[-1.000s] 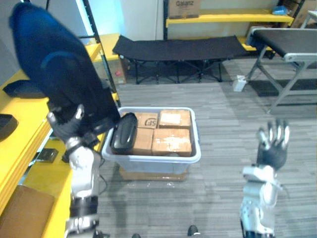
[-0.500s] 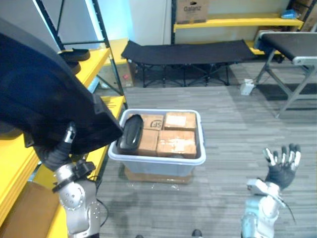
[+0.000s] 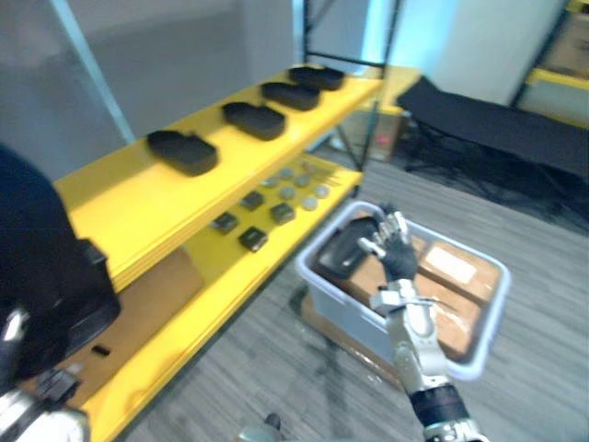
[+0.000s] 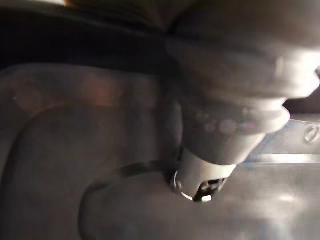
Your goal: Walk over and take plastic housings, then place them on the shelf
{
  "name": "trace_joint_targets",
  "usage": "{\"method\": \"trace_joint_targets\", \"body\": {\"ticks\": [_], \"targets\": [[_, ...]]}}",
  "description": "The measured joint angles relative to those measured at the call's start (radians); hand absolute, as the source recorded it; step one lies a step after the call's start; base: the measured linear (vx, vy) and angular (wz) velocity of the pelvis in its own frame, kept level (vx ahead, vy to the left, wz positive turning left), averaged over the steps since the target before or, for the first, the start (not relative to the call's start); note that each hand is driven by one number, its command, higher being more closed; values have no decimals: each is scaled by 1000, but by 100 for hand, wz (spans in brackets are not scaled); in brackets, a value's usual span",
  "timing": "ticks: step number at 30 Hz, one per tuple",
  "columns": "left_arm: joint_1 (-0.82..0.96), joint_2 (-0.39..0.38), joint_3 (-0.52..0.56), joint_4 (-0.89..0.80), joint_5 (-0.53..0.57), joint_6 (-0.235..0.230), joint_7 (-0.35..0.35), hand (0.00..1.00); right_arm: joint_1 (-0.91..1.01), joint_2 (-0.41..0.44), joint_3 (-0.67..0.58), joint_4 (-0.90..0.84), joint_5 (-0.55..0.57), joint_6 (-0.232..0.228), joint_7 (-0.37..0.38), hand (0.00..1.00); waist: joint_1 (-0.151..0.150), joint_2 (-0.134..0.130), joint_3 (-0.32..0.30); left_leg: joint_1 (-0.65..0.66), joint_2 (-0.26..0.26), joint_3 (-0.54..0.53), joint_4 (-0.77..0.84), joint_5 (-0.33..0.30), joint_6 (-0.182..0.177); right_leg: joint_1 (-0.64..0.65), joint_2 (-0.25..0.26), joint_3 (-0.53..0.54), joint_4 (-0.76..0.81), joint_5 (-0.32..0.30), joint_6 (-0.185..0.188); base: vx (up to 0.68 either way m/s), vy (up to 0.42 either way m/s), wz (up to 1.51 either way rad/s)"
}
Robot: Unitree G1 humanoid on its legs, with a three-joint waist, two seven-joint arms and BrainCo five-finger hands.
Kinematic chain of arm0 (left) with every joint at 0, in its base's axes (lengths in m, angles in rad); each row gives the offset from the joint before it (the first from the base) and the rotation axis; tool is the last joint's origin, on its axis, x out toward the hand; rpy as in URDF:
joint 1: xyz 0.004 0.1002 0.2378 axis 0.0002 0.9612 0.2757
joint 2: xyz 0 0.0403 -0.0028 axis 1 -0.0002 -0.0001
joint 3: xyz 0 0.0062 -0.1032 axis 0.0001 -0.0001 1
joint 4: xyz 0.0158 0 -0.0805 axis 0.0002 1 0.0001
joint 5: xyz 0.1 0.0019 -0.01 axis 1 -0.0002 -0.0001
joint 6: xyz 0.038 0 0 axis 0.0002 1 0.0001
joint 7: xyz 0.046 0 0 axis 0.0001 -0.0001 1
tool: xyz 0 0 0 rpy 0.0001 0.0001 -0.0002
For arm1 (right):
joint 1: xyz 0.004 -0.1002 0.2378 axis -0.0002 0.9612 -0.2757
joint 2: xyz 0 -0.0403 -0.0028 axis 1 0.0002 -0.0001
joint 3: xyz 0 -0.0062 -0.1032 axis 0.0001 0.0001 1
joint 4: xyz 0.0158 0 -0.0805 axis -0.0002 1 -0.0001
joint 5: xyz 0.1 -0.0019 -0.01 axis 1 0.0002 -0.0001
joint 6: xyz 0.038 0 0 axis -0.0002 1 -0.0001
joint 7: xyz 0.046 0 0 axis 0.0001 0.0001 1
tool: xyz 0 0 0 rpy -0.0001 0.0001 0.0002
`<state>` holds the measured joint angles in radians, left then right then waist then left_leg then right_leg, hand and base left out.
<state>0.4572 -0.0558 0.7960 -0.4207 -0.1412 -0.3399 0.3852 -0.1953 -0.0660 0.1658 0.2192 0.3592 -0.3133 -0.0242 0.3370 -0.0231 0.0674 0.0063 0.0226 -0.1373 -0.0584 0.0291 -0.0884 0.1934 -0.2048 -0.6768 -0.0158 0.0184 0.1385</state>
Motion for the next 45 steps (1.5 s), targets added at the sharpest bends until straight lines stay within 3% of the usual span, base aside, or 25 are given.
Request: {"method": "trace_joint_targets", "body": {"ticks": [3, 8, 13, 14, 16, 20, 22, 24, 26, 28, 31, 38, 45], "targets": [[13, -55, 33, -1, -76, -45, -16, 100, -21, 2, 4, 0, -38, 17, -9, 0, 9, -17, 2, -18, -14, -16, 34, -14, 15, 0, -19, -7, 21, -2, 0, 23, 45, 20], [-16, -60, 29, -2, -87, -62, -44, 100, -20, -20, -4, -8, -58, 55, -10, 0, -1, -31, 9, -50, -22, 14, 121, -63, 25, -10, -28, 12, 28, -16, -18, -7, 25, -19], [-54, -26, 3, -3, -88, -58, -56, 100, 4, -63, -28, -47, -60, 82, 0, 0, -45, -31, 28, -135, -46, 8, 242, -122, 43, -16, -56, -39, 86, -66, -7, -29, 55, 25], [-74, -10, -7, -3, -89, -57, -69, 100, 26, -72, -40, -73, -62, 83, -7, 0, -59, -37, 28, -171, -40, 35, 272, -125, 49, -7, -62, -91, 99, -66, -5, -12, 41, 123], [-105, 21, -49, -3, -94, -53, -99, 100, 61, -89, -73, -88, -83, 83, -38, 0, -73, -27, 56, -204, -23, 95, 302, -118, 47, 25, -79, -175, 148, -66, -6, -6, 70, 136], [-103, 51, -80, -3, -125, -43, -118, 100, 82, -67, -73, -87, -119, 78, -37, 0, -60, -51, 73, -196, -73, 66, 266, -76, 80, 10, -153, -159, 257, -47, -32, 85, 155, 66], [-105, 51, -97, -7, -126, -43, -117, 100, 78, -66, -72, -85, -120, 57, -16, 0, -52, -45, 86, -199, -70, 69, 287, -75, 83, -8, -168, -116, 320, -22, -42, 112, 146, 32], [-111, 54, -117, -18, -126, -43, -122, 100, 67, -66, -73, -85, -122, 14, 3, 0, -53, -41, 115, -201, -61, 61, 311, -76, 84, -28, -159, -43, 380, -27, -49, 38, 67, 22], [-129, 73, -149, -22, -127, -42, -133, 100, 46, -72, -73, -90, -141, -35, 9, 0, -62, -35, 152, -247, -47, 33, 371, -106, 79, -58, -119, 44, 413, -48, -75, -63, -11, 25], [-145, 92, -160, -22, -125, -39, -149, 100, 40, -75, -73, -93, -139, -37, 8, 0, -79, -26, 194, -258, -42, 12, 400, -118, 77, -64, -98, 115, 442, -58, -67, -112, -7, 32], [-184, 146, -211, -20, -127, -32, -161, 100, 79, -87, -82, -122, -138, -37, 3, 0, -90, -35, 217, -297, -53, -35, 403, -124, 67, -104, -73, 237, 484, -116, -56, -154, -81, 43], [-224, 166, -273, 10, -124, -33, -150, 100, 112, -120, -130, -169, -139, -53, 31, 0, -119, -35, 227, -298, -67, -50, 257, 6, 47, -86, -53, 239, 385, -208, -16, -87, -116, 19], [-252, 167, -292, 11, -124, -39, -116, 100, 68, -138, -137, -173, -142, -78, 31, 0, -134, -23, 238, -277, -59, -45, 184, 57, 42, -85, -46, 240, 350, -214, -16, -30, -54, -2]]}}
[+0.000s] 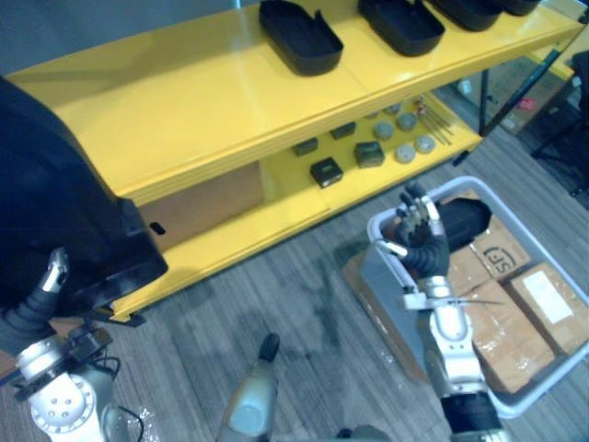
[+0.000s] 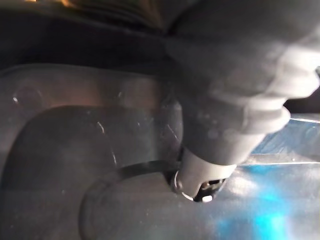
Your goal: Walk over and take plastic housings, then place them on the shelf
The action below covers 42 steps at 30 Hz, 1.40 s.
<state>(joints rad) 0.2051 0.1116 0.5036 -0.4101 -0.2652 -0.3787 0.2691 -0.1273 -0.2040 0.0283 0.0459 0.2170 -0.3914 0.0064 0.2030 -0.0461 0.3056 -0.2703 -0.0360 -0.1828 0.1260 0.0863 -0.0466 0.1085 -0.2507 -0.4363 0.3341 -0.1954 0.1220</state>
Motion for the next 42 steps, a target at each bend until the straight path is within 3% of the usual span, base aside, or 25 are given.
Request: {"method": "trace_joint_targets", "body": {"ticks": [4, 7, 8, 10, 11, 12, 13, 14, 15, 16, 19, 21, 23, 25, 26, 28, 29, 30, 31, 32, 34, 38, 42], "targets": [[-7, 0, -5, 0, 10, 0, 7, 100, -32, 1, -3, 0, 6, 0, 18, 0, 0, 22, 23, -4, -9, 3, 28, -10, 0, 23, -2, -3, -14, -11, -6, -48, -9, 4], [-4, 0, -3, -1, 63, -1, 16, 100, -33, 10, -10, 0, 6, -2, 16, 0, 1, 22, 50, -55, -30, 34, 164, -72, 5, 67, -17, -23, -18, -84, -4, -42, 4, 26], [0, -2, 5, -2, 89, -7, 16, 100, -35, 22, -17, 0, 9, -5, 13, 0, 7, 12, 59, -89, -36, 65, 245, -106, 14, 85, -32, -38, -29, -144, 10, -19, 51, 46], [37, -2, 22, -16, 115, -18, 10, 100, -15, 56, -33, 0, 26, -6, -9, 0, 10, -3, 75, -126, -30, 148, 444, -192, 74, 136, -41, -77, -34, -158, 12, 86, 108, 39], [78, -7, 44, -26, 118, -34, 3, 100, 19, 70, -43, -19, 28, -19, -34, 0, 17, 20, 59, -114, -20, 177, 504, -306, 97, 147, -19, -76, 23, -145, -20, 197, 116, 27], [84, -8, 51, -29, 118, -39, 4, 100, 31, 72, -46, -27, 29, -35, -46, 0, 18, 28, 58, -128, -20, 164, 537, -336, 91, 112, -36, -62, 121, -133, -35, 249, 166, 45], [93, -4, 73, -30, 121, -43, 4, 100, 42, 78, -45, -30, 44, -48, -64, 0, 18, 18, 52, -131, -26, 151, 550, -360, 102, 9, -75, 14, 317, -80, -83, 192, 200, 45], [98, 0, 89, -30, 126, -43, 4, 100, 36, 86, -46, -30, 43, -50, -74, 0, 22, 10, 45, -128, -36, 144, 548, -372, 109, -54, -86, 76, 423, -7, -96, 212, 200, 41], [98, 3, 104, -31, 126, -44, 4, 100, 22, 87, -47, -26, 41, -63, -78, 0, 22, 12, 46, -113, -44, 129, 544, -382, 119, -99, -84, 124, 512, 2, -80, 261, 170, 31], [91, 4, 118, -35, 125, -44, 7, 100, -4, 85, -48, -17, 30, -72, -81, 0, 19, 14, 47, -80, -55, 114, 535, -389, 126, -151, -76, 155, 586, -51, -50, 293, 142, 34], [65, 33, 120, -41, 123, -44, 2, 100, -47, 62, -80, -2, -5, -73, -85, 0, 6, 33, 41, 18, -71, 69, 480, -393, 133, -253, -18, 179, 545, -119, -57, 309, 99, 47], [8, 75, 106, -40, 116, -41, -2, 100, -55, -5, -158, -20, 1, -65, -96, 0, -23, 64, 14, 83, -90, -16, 434, -394, 129, -342, 66, 297, 327, -112, -36, 356, 33, 111], [-33, 84, 90, -38, 106, -33, -9, 100, -54, -56, -229, -41, -1, -62, -120, 0, -51, 80, -2, 130, -125, -103, 429, -402, 117, -369, 93, 423, 173, -80, -9, 458, -51, 152], [-51, 85, 37, -37, 103, -28, -18, 100, -37, -75, -289, -61, 0, -48, -159, 0, -65, 78, -24, 178, -150, -178, 425, -415, 93, -381, 89, 506, 131, -63, -8, 411, -180, 168], [-43, 85, 7, -43, 99, -28, -37, 100, -18, -74, -304, -102, 0, -33, -179, 0, -70, 63, -55, 197, -154, -195, 425, -430, 67, -388, 76, 519, 135, -45, -3, 429, -282, 158], [-4, 86, -24, -70, 80, -26, -60, 100, -3, -73, -304, -196, -3, -33, -198, 0, -72, 19, -88, 211, -151, -141, 424, -450, 33, -385, 50, 491, 140, 9, -5, 419, -307, 142], [21, 85, -37, -99, 77, -20, -69, 100, -7, -74, -302, -244, -6, -34, -201, 0, -67, -16, -108, 216, -145, -74, 427, -472, 7, -382, 38, 457, 121, 81, 5, 309, -257, 92], [29, 65, -48, -104, 77, -21, -77, 100, -15, -86, -304, -255, -6, -37, -202, 0, -66, -4, -117, 217, -118, -48, 439, -488, -5, -365, 35, 442, 128, 61, 41, 336, -270, 87], [42, 40, -75, -107, 77, -17, -87, 100, -39, -98, -304, -256, -5, -40, -206, 0, -64, 49, -124, 209, -38, 18, 449, -498, -22, -326, 75, 388, 99, 67, 15, 271, -227, 70], [33, 40, -97, -107, 79, -14, -94, 100, -44, -108, -304, -253, -4, -40, -208, 0, -77, 80, -143, 181, 25, 104, 428, -489, -36, -313, 98, 343, 53, 79, -3, 237, -212, 65], [-25, 44, -127, -96, 88, -12, -96, 100, -33, -115, -333, -242, -24, -40, -227, 0, -101, 104, -150, 167, 76, 208, 362, -462, -60, -300, 105, 293, 6, 92, -21, 171, -204, 65], [-131, 72, -143, -13, 95, 5, -72, 100, 3, -115, -432, -229, -24, -49, -255, 0, -159, 113, -148, 259, 85, 252, 244, -425, -35, -227, 109, 273, -53, 98, -28, 105, -77, 12], [-146, 96, -143, 38, 109, 39, -68, 100, 39, -116, -482, -275, -39, -74, -280, 0, -181, 113, -148, 297, 74, 306, 229, -423, -34, -205, 107, 309, -88, 115, -16, 52, 49, -33]]}}
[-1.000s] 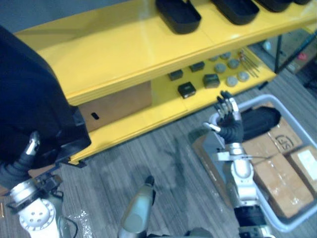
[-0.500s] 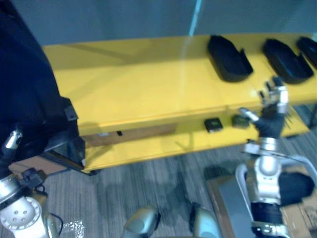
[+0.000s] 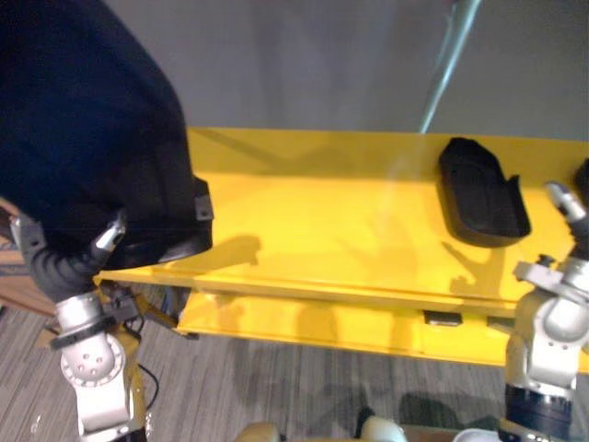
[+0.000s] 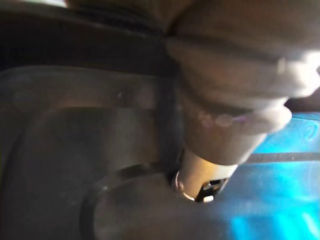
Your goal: Walk over and take plastic housings, then place them on the shelf
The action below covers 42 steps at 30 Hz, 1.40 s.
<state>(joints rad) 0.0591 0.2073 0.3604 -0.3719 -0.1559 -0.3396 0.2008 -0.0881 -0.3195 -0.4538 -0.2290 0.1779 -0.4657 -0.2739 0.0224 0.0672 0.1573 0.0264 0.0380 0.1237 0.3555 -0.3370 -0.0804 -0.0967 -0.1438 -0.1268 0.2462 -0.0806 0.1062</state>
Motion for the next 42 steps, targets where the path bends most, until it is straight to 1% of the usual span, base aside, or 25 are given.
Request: {"method": "trace_joint_targets", "body": {"ticks": [2, 3, 4, 5, 6, 7, 8, 9, 10, 11, 12, 13, 14, 15, 17, 18, 21, 23, 25, 27, 31, 34, 37, 39, 42], "targets": [[-1, 0, -2, 1, 0, 18, -13, 100, 18, 0, 2, -12, -8, -1, -13, 0, -16, 0, 0, 10, -6, 8, 5, 0, -1, 23, -4, 2, -31, 16, 4, 48, 73, -17], [-5, 2, -11, 1, 0, 27, -25, 100, 36, 0, -1, -38, -20, -1, -19, 0, -27, -7, 5, -3, -17, 31, 62, 11, -20, 44, -23, 10, -53, 34, 6, 32, 120, -7], [-13, 5, -12, 3, 0, 30, -32, 100, 36, 1, -3, -44, -29, -3, -23, 0, -30, -23, 16, -35, -23, 33, 115, 11, -26, 50, -48, 20, -57, 37, 9, -9, 159, -1], [-38, 28, -25, 20, -1, 33, -49, 100, 34, 6, -19, -39, -36, -9, -33, 0, -35, -30, 22, -38, -4, 66, 38, -14, 40, 59, -67, 18, -61, 41, 22, -49, 151, -8], [-62, 47, -31, 32, -4, 45, -69, 100, 35, 8, -33, -36, -35, -5, -35, 0, -37, -27, 30, -2, 14, 115, -56, 62, 46, 60, -66, 40, -57, 45, 35, -69, 104, -22], [-62, 57, -31, 37, -8, 51, -72, 100, 40, 8, -32, -37, -36, 3, -32, 0, -33, -28, 29, 9, 10, 132, -69, 65, 42, 56, -69, 48, -59, 54, 34, -40, 110, -34], [-68, 80, -31, 49, -46, 62, -84, 100, 52, 9, -40, -41, -34, 5, -30, 0, -43, -30, 27, 10, 4, 141, -71, 64, 42, 52, -75, 49, -62, 66, 29, -21, 107, -28], [-78, 94, -32, 57, -68, 70, -94, 100, 59, 9, -49, -42, -34, 8, -29, 0, -46, -34, 27, 10, 2, 149, -73, 64, 42, 45, -77, 50, -62, 72, 33, -3, 112, -26], [-108, 123, -42, 84, -96, 98, -107, 100, 77, 9, -67, -44, -34, 16, -24, 0, -50, -42, 27, 10, 1, 163, -73, 64, 42, 40, -76, 51, -66, 78, 33, 1, 58, -25], [-132, 150, -60, 116, -126, 129, -112, 100, 94, 11, -80, -45, -32, 28, -12, 0, -67, -48, 24, 12, 2, 173, -73, 64, 42, 39, -75, 53, -69, 81, 35, 7, 32, -25], [-145, 157, -67, 132, -145, 147, -122, 100, 102, 11, -85, -46, -31, 36, -7, 0, -75, -48, 24, 17, 4, 183, -74, 64, 42, 39, -73, 57, -69, 81, 36, 35, 3, -42], [-180, 176, -91, 181, -198, 193, -144, 100, 121, 15, -96, -46, -22, 56, -3, 0, -93, -47, 24, 43, 8, 210, -90, 64, 42, 42, -62, 83, -69, 81, 36, 35, -6, -52], [-210, 182, -110, 214, -224, 223, -150, 100, 138, 23, -107, -46, 0, 63, 7, 0, -101, -46, 25, 57, 12, 224, -103, 64, 41, 40, -53, 102, -69, 81, 36, 35, -11, -56], [-233, 182, -119, 236, -240, 241, -157, 100, 149, 30, -111, -46, 11, 73, 12, 0, -112, -45, 25, 64, 16, 233, -109, 64, 41, 39, -47, 110, -69, 81, 36, 14, -22, -51], [-333, 188, -154, 336, -340, 313, -167, 100, 192, 62, -115, -40, 46, 99, 35, 0, -151, -44, 26, 84, 21, 275, -135, 64, 36, 23, -35, 147, -72, 81, 35, 10, -22, -55], [-360, 191, -165, 368, -364, 334, -167, 100, 203, 70, -114, -37, 47, 102, 41, 0, -162, -42, 27, 90, 21, 282, -142, 66, 33, 21, -32, 158, -73, 81, 35, 1, -15, -46], [-480, 228, -220, 542, -525, 434, -163, 100, 260, 102, -105, -28, 64, 106, 80, 0, -219, -29, 33, 115, 19, 333, -174, 72, 24, 7, -15, 200, -77, 81, 35, -16, -23, -50], [-523, 241, -237, 612, -622, 465, -163, 100, 283, 110, -103, -12, 64, 106, 96, 0, -238, -24, 33, 126, 20, 358, -189, 78, 16, -4, -8, 218, -77, 81, 36, -8, -22, -39], [-550, 266, -256, 653, -666, 491, -159, 100, 291, 113, -104, 3, 65, 103, 106, 0, -254, -18, 37, 131, 20, 369, -203, 87, 12, -9, -1, 223, -80, 80, 36, 7, -47, -23], [-560, 266, -259, 669, -720, 525, -157, 100, 309, 113, -102, 5, 66, 97, 124, 0, -260, -3, 45, 141, 22, 371, -218, 99, 6, -11, 7, 223, -80, 80, 35, 18, -64, -1], [-560, 257, -286, 690, -788, 563, -129, 100, 311, 113, -71, 5, 84, 97, 145, 0, -260, 11, 54, 150, 20, 366, -249, 122, 5, -11, 13, 219, -80, 80, 34, -3, -56, 5], [-560, 233, -303, 735, -789, 605, -80, 100, 311, 114, -18, 5, 83, 99, 150, 0, -260, 11, 54, 149, 20, 363, -260, 132, 6, -11, 15, 218, -80, 79, 33, -36, -43, 2], [-559, 213, -306, 799, -777, 643, -9, 100, 323, 120, -13, 5, 84, 108, 163, 0, -262, 11, 54, 147, 21, 363, -260, 133, 5, -11, 16, 221, -82, 79, 33, -16, -13, 0], [-558, 213, -306, 854, -770, 654, 24, 100, 331, 120, -14, 5, 84, 118, 167, 0, -271, 11, 55, 146, 21, 364, -260, 133, 5, -11, 16, 222, -84, 79, 33, 0, 0, 0], [-562, 218, -304, 869, -706, 655, 63, 100, 341, 120, -13, 5, 91, 122, 181, 0, -281, 11, 55, 145, 21, 366, -260, 133, 5, -13, 16, 224, -85, 79, 33, 0, 0, 0]]}}
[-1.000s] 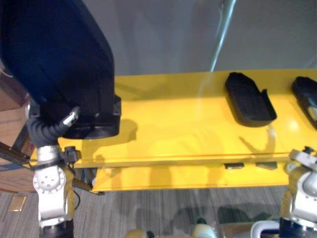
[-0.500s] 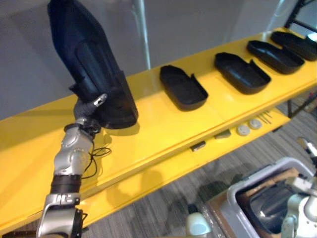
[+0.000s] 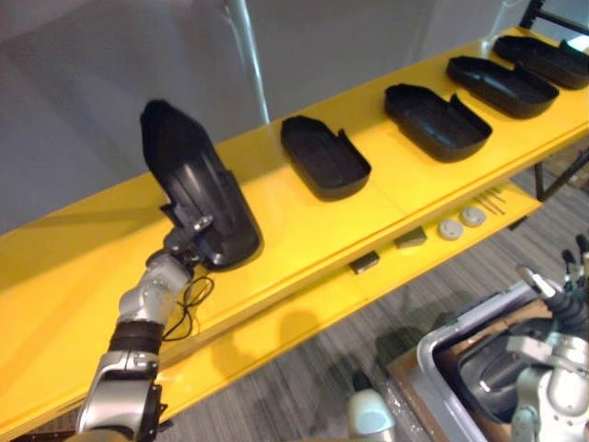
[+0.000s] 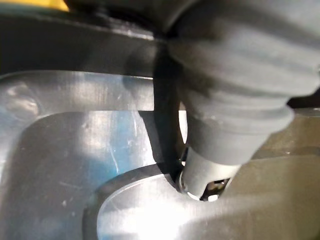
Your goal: Walk over and take plastic housings, then place them on the shelf
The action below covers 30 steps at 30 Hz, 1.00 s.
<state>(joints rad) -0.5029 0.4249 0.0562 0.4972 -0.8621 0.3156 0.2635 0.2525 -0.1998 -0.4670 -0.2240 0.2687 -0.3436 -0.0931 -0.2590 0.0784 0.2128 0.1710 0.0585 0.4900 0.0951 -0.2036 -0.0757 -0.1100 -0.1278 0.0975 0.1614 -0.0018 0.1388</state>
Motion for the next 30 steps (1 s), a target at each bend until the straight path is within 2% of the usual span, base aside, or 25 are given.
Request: {"method": "trace_joint_targets", "body": {"ticks": [3, 10, 11, 13, 16, 19, 28, 30], "targets": [[-21, 0, -1, 27, 45, 3, 0, 100, 0, 0, 2, -1, 16, 1, 7, 0, -2, 0, 2, -5, 0, 1, 1, 0, 0, -4, 0, 1, 0, 0, 0, 0, 0, 0], [-149, 8, -36, 140, 310, 68, 10, 100, -2, -3, 68, -37, 34, 45, -3, 0, -7, 10, 27, -14, 1, 3, 12, 0, 0, -14, 0, 7, 6, 0, 0, -1, -2, -1], [-167, 14, -40, 158, 340, 81, 5, 0, -3, -3, 78, -41, 34, 46, -9, 0, -10, 12, 32, -14, 2, 6, 15, 0, 0, -14, 1, 9, 8, 0, 0, -14, -15, -6], [-179, 42, -42, 189, 362, 99, 3, 0, -9, -3, 91, -44, 34, 47, -19, 0, -28, 7, 44, -13, 3, 8, 17, -1, 0, -15, 3, 13, 11, 0, 0, -20, -16, -6], [-213, 77, -59, 226, 375, 125, 5, 0, -10, -4, 95, -44, 37, 49, -20, 0, -32, 3, 53, -15, 3, 18, 18, -1, 0, -28, 6, 25, 18, 1, -1, -20, -13, -10], [-241, 80, -72, 250, 398, 151, 13, 0, -12, -4, 102, -44, 42, 57, -21, 0, -32, 2, 54, -14, 4, 25, 19, -1, 0, -31, 8, 34, 18, 2, -1, -4, -5, -7], [-285, 90, -72, 292, 445, 151, 51, 0, -12, -6, 146, -44, 72, 66, -41, 0, -35, -10, 82, -19, 14, 37, 48, -12, -1, -30, 9, 43, 19, 8, -2, -2, -1, -2], [-297, 90, -77, 303, 451, 155, 87, 0, -12, -9, 149, -44, 73, 66, -41, 0, -37, -11, 83, -26, 17, 35, 53, -15, -2, -32, 10, 42, 20, 8, -2, 0, 0, 0]]}}
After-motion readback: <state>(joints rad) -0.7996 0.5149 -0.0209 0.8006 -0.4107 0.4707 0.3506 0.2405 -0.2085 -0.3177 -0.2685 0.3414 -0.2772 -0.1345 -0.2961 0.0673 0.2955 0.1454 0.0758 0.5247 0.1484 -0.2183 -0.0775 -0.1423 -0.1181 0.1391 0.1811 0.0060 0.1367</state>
